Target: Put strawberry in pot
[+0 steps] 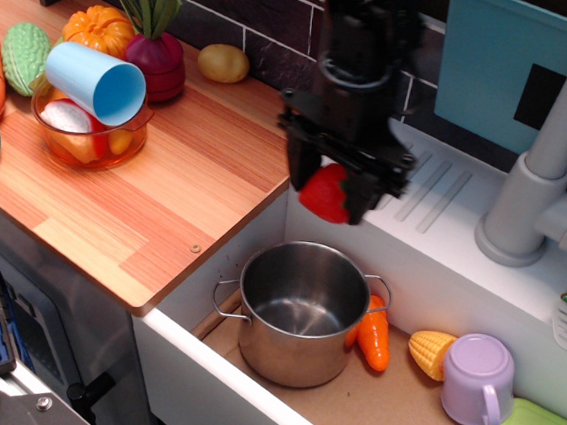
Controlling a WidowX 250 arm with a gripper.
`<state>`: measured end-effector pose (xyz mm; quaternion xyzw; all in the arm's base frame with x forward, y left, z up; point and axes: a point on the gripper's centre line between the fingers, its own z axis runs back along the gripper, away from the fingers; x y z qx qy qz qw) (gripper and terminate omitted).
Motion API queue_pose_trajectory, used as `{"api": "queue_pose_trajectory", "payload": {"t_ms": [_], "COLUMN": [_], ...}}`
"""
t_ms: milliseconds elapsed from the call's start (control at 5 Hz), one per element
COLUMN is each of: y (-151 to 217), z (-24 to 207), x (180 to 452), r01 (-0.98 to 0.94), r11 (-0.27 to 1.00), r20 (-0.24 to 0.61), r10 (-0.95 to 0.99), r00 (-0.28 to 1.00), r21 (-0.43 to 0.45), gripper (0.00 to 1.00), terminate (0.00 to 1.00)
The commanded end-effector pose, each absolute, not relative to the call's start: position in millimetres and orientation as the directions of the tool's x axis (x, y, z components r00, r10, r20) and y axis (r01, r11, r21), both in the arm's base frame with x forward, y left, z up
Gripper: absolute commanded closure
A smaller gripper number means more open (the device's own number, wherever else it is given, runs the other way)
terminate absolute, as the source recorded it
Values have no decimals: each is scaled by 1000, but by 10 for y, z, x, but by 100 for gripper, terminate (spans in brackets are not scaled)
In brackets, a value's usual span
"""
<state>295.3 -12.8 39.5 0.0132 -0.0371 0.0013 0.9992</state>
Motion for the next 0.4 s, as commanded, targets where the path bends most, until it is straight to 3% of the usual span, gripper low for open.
{"api": "queue_pose_trajectory", "payload": {"t_ms": [0,200], "y": [-344,-337], "z": [499,452], "x": [2823,2706], "r01": [-90,-90], "r11": [995,995], "r20": [149,184], "r10": [84,80], "r00": [985,980], "r21": [33,47], "gripper": [100,0], "terminate": [0,0]}}
